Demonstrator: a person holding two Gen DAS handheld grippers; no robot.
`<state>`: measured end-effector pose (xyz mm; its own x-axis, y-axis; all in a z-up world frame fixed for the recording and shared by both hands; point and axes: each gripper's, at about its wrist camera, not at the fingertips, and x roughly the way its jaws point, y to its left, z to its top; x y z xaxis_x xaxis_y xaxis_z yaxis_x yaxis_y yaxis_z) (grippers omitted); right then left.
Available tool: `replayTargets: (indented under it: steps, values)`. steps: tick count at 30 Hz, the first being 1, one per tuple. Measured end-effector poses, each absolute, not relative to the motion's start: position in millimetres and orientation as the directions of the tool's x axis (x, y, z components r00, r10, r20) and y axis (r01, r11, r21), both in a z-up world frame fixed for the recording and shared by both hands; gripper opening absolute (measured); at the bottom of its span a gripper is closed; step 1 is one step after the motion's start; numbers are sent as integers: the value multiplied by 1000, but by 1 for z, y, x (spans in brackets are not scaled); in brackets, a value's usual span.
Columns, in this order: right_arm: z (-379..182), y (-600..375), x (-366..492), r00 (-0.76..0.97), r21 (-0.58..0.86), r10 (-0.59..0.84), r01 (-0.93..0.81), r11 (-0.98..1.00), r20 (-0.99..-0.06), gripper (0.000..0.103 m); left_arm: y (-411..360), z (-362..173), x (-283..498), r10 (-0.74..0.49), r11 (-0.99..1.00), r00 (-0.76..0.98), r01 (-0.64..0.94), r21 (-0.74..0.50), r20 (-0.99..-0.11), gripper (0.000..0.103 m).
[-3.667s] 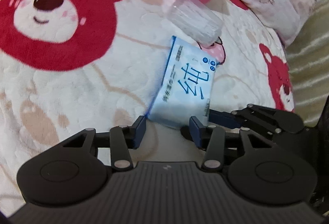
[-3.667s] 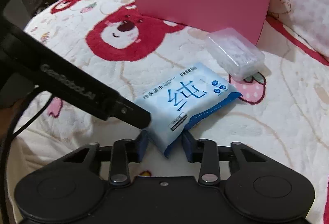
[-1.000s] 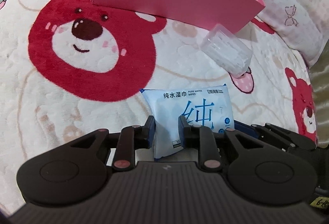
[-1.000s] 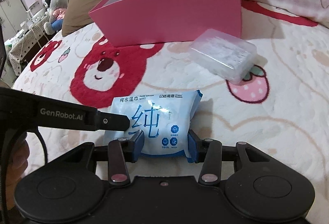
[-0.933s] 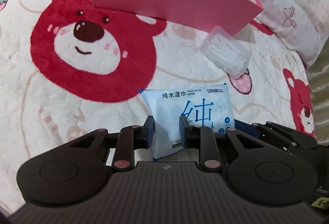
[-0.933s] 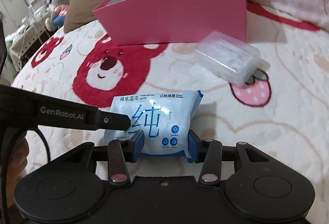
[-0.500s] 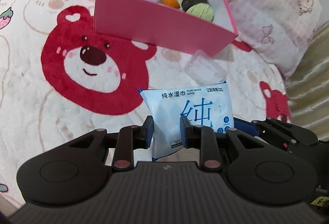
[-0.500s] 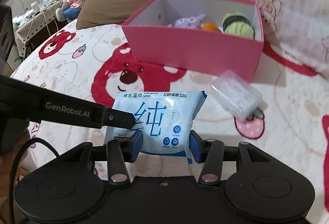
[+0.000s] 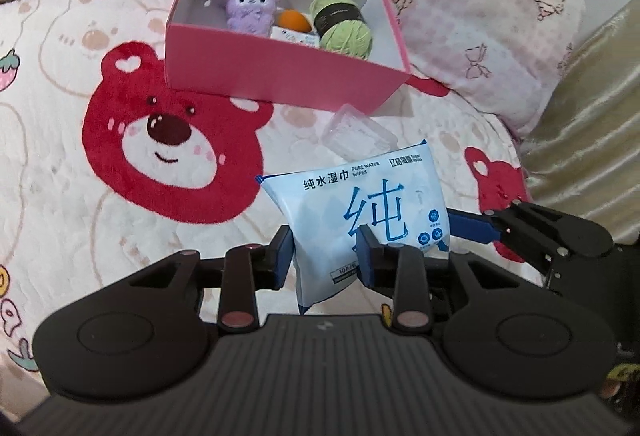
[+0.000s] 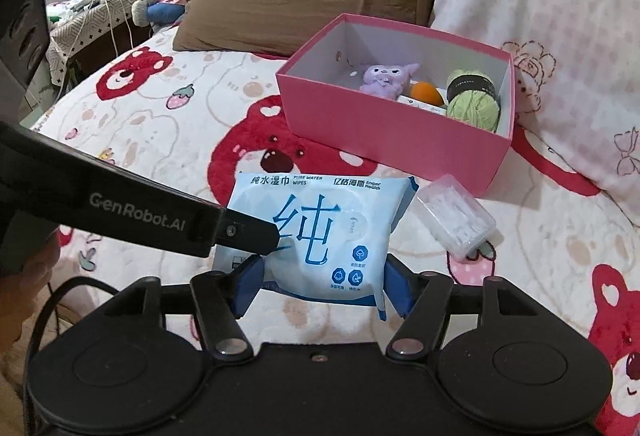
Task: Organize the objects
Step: 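Carry the wipes pack with both tools over the pink box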
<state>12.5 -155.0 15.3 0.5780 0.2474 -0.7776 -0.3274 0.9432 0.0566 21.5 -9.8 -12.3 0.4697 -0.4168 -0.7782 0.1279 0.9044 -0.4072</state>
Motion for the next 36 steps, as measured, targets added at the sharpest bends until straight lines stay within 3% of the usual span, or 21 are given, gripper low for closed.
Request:
replayTargets:
  steps: [16,26,36]
  values:
    - [67,-140,39,515,49,268,-399,916,-815,77,7,38,49,-452,891,400,154,-428,-797,36]
    - [109,-117,81,523,-95,196,-478,873,-830,77,18,77,86,-437,898,458,175,-403,-774,39]
    - [144,-112,132,530,-107,197,-488,866,-825,73,38,111,135,-454,889,533,214,-406,-714,39]
